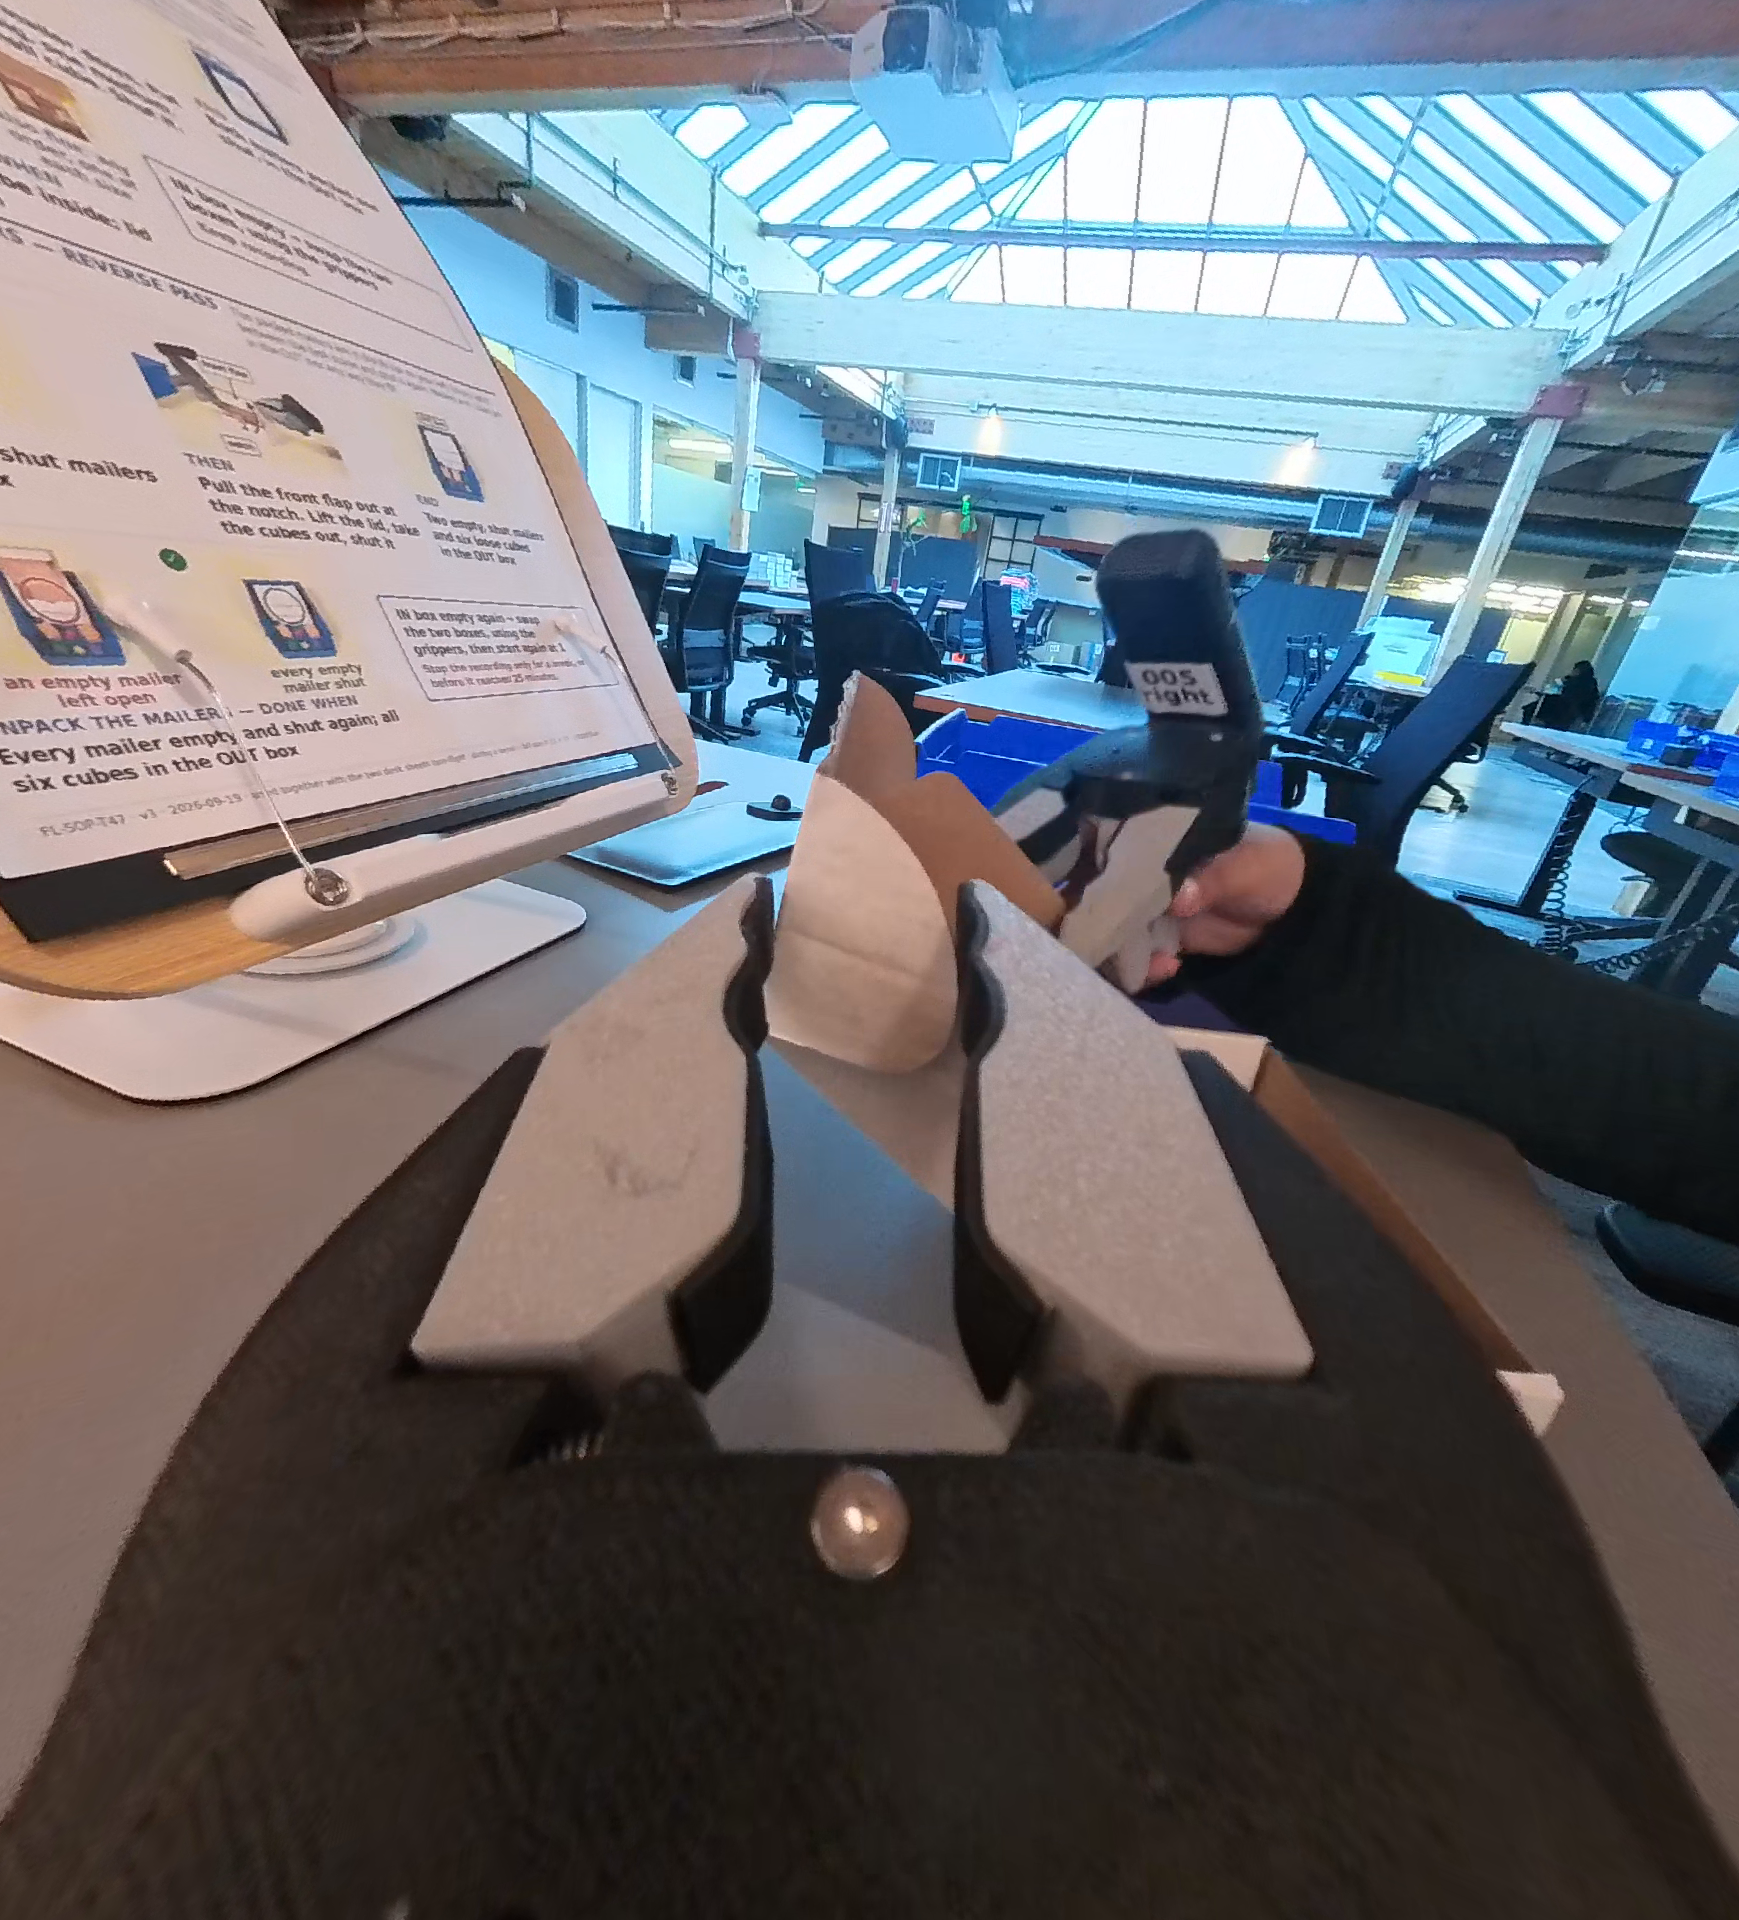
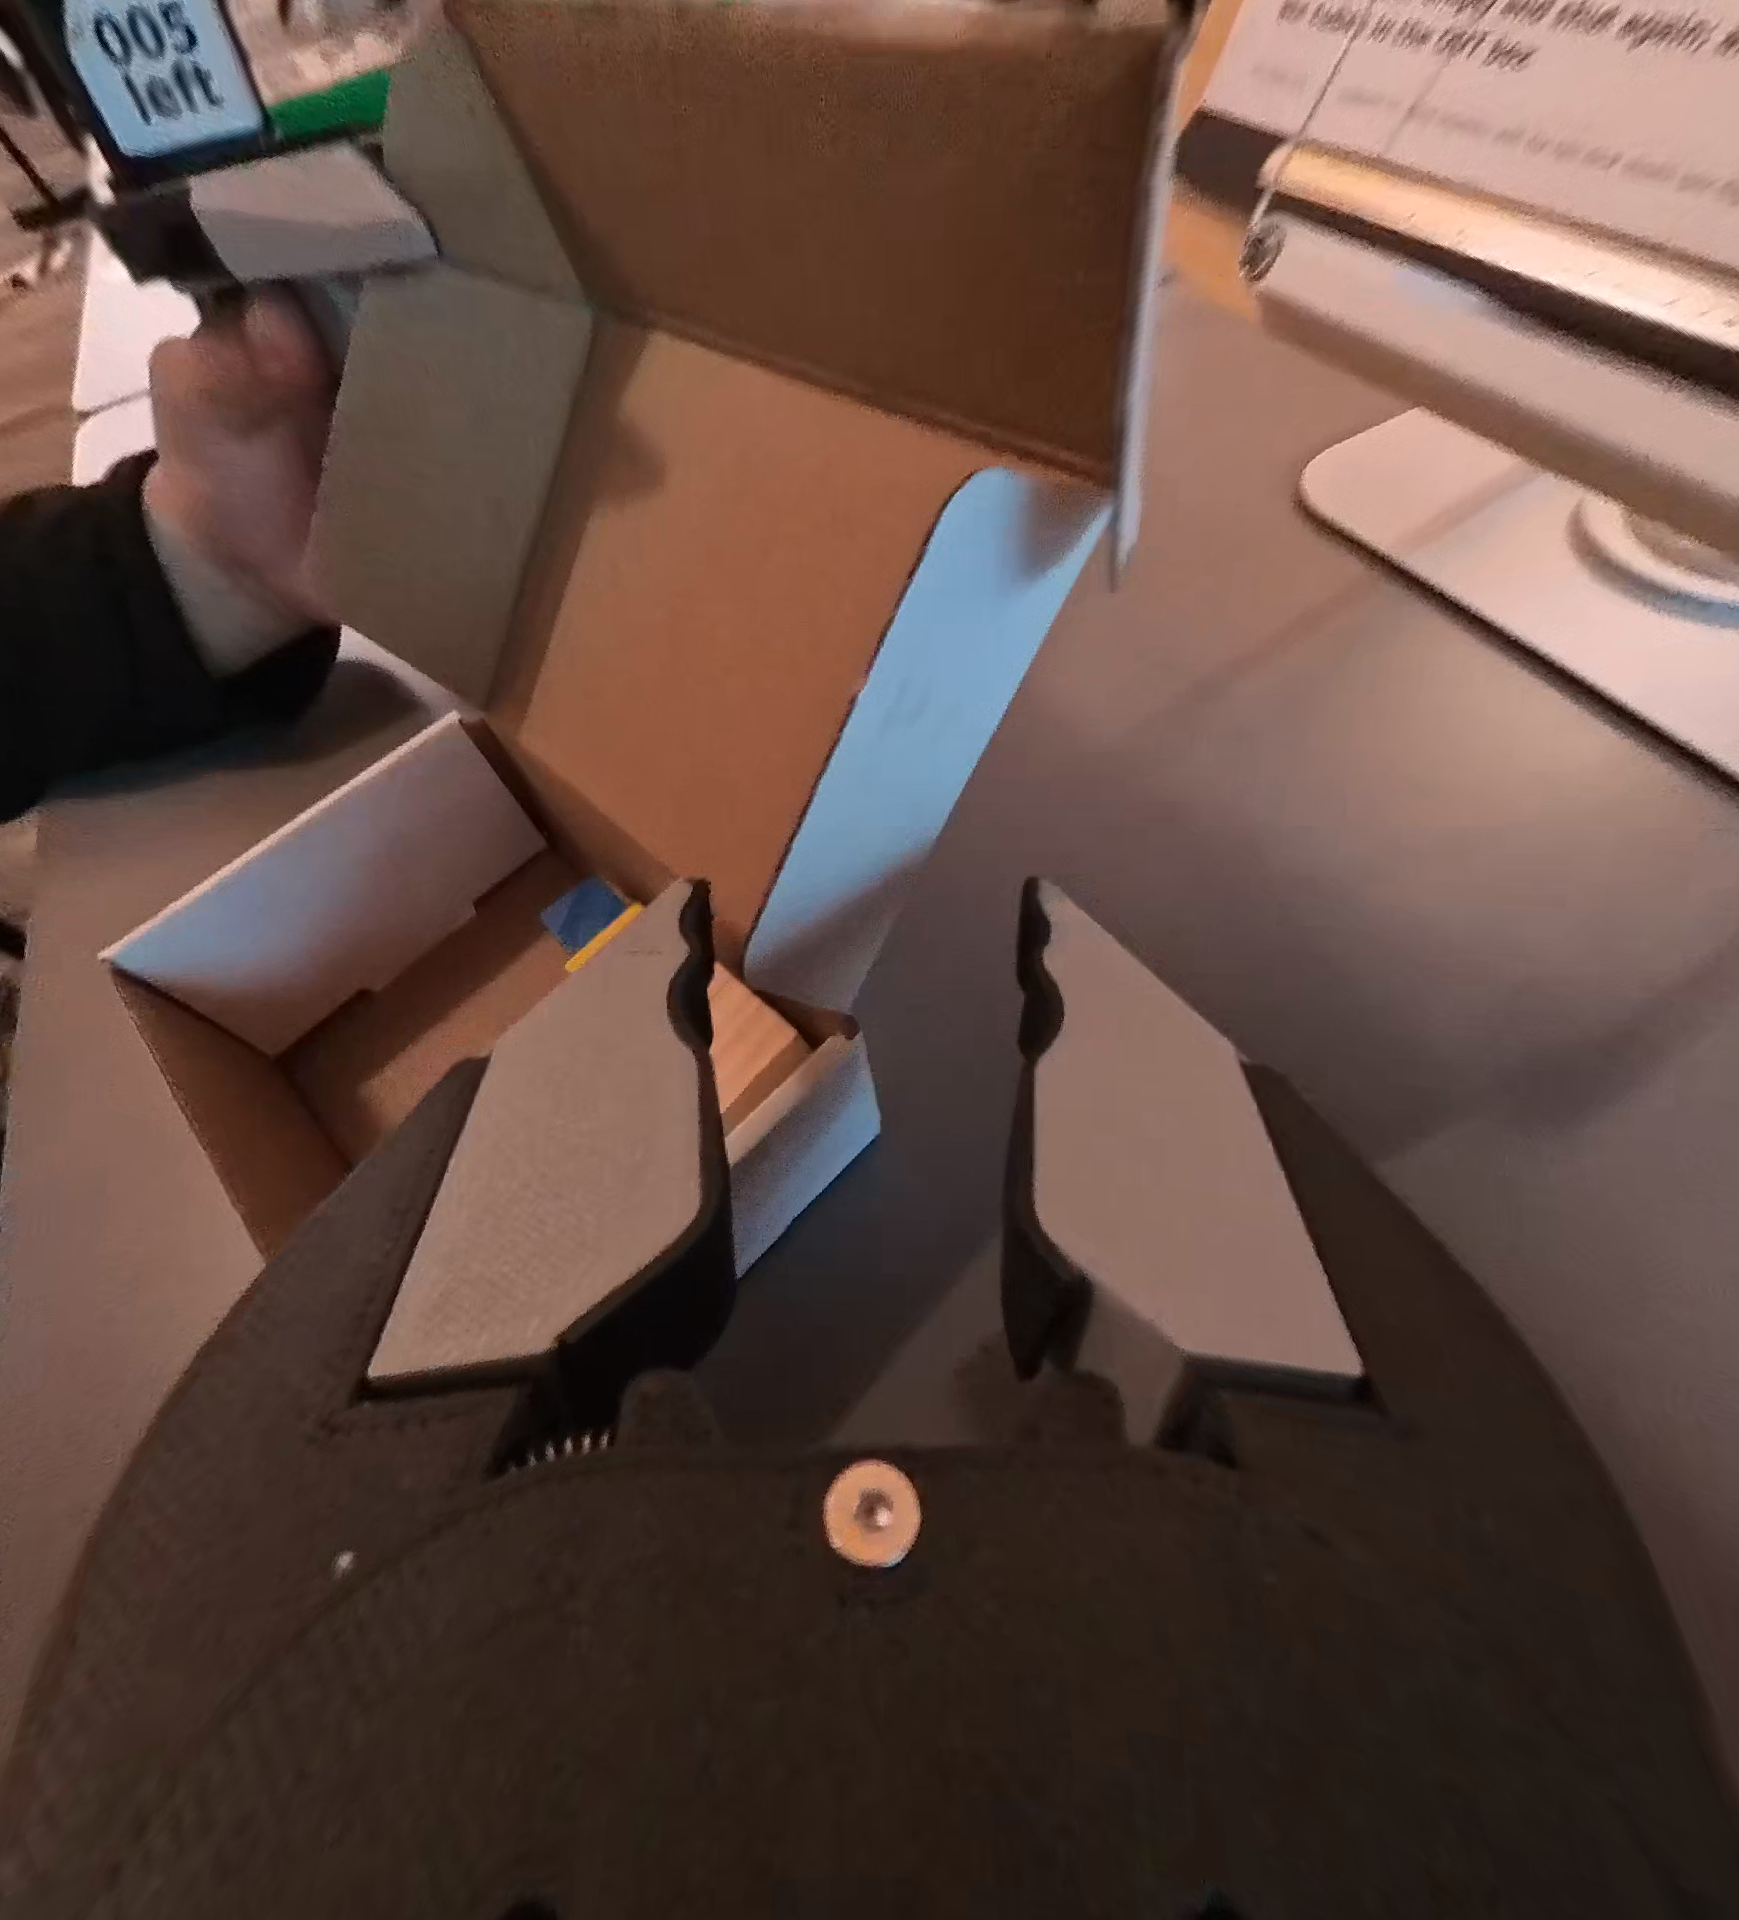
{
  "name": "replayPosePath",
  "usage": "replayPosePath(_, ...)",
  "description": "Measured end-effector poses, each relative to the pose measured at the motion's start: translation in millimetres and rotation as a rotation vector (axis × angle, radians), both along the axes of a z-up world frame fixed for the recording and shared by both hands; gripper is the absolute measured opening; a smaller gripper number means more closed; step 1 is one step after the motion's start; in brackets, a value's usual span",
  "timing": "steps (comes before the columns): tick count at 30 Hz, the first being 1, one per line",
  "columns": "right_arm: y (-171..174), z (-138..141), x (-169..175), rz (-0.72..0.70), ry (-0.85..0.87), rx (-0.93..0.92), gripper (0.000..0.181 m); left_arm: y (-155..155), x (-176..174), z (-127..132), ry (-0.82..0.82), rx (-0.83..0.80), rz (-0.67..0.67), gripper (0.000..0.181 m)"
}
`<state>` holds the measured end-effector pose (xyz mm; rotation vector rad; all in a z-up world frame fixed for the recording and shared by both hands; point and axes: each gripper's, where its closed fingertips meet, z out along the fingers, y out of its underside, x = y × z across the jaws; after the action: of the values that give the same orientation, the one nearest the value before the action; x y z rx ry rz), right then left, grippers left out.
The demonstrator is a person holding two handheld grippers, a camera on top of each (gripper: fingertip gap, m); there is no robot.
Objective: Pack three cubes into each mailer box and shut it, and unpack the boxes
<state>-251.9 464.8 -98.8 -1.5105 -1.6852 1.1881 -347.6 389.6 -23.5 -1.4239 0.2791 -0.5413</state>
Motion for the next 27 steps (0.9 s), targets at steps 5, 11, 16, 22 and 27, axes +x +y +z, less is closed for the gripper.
replayPosePath(5,-5,-17,-6,0.007,-0.066,0.015,0.041,0,-2,-1,-0.036,-0.005,-0.010,0.033)
replayPosePath(11,-6,-15,-9,0.023,-0.055,-0.058,0.022,4,-10,-6,-0.063,-0.040,0.024,0.034)
replayPosePath(16,-9,-16,-6,0.065,-0.086,-0.272,0.015,9,-22,-17,-0.081,-0.104,0.076,0.031)
replayPosePath(22,-1,-9,-10,0.024,-0.043,-0.335,0.011,6,-21,-10,-0.151,-0.090,0.033,0.033)
replayPosePath(27,5,-13,-14,-0.046,-0.051,-0.369,0.011,7,-18,-11,-0.143,-0.100,0.030,0.042)
